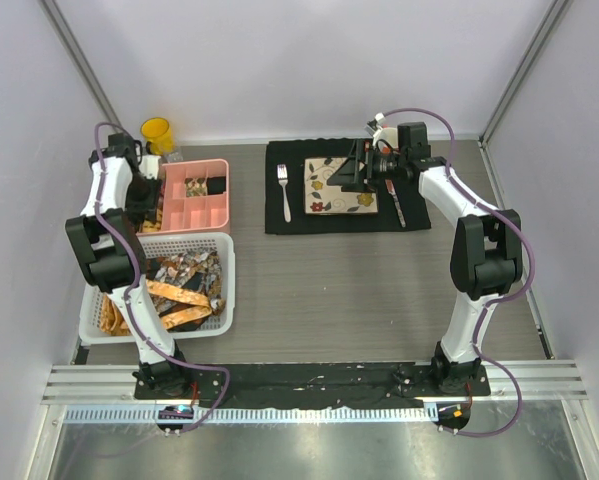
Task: Roll the ties
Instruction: Reset both arms
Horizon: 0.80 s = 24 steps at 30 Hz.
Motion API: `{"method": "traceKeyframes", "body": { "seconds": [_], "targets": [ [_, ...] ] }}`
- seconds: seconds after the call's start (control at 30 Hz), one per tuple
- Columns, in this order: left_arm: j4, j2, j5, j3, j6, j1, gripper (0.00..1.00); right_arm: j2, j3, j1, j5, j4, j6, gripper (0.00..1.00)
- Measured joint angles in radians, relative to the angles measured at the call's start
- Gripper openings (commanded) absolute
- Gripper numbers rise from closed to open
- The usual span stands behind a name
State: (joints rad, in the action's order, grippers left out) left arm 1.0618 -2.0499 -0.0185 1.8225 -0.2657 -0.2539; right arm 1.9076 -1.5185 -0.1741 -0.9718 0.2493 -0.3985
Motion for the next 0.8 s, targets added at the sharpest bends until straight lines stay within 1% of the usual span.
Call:
{"method": "traceKeyframes", "body": {
  "seconds": [0.07,0.1,0.2,0.37,0.53,0.6,0.63,0.67,0.7,0.8],
  "targets": [
    [-0.004,0.0,0.008,-0.014,-0.002,0.0,0.48,0.0,0.0,0.002,0.0,0.004,0.002,1.0],
    [-0.005,0.0,0.01,-0.015,-0.003,0.0,0.54,0.0,0.0,0.002,0.0,0.006,0.003,0.99],
    [-0.011,0.0,0.009,-0.015,-0.005,-0.003,0.59,0.0,0.0,0.003,0.0,0.013,0.004,1.0],
    [-0.01,-0.005,-0.008,-0.001,-0.003,-0.004,0.62,0.0,0.0,0.006,0.0,0.017,0.004,1.0],
    [-0.001,-0.013,-0.037,0.08,0.005,-0.001,0.7,0.0,0.0,0.013,-0.003,0.023,0.01,1.0],
    [-0.003,-0.011,-0.043,0.125,0.009,0.006,0.74,0.0,-0.002,0.017,-0.003,0.028,0.018,0.99],
    [-0.004,-0.011,-0.043,0.148,0.011,0.011,0.87,0.0,-0.006,0.019,-0.003,0.033,0.025,1.0],
    [-0.003,-0.01,-0.043,0.176,0.013,0.019,0.96,0.0,-0.012,0.022,-0.003,0.042,0.031,0.99],
    [-0.004,-0.008,-0.042,0.196,0.012,0.023,1.0,0.0,-0.018,0.025,-0.003,0.049,0.037,0.99],
    [0.002,-0.002,-0.041,0.274,0.011,0.069,1.0,0.0,-0.062,0.039,0.004,0.096,0.075,0.99]
  ]
}}
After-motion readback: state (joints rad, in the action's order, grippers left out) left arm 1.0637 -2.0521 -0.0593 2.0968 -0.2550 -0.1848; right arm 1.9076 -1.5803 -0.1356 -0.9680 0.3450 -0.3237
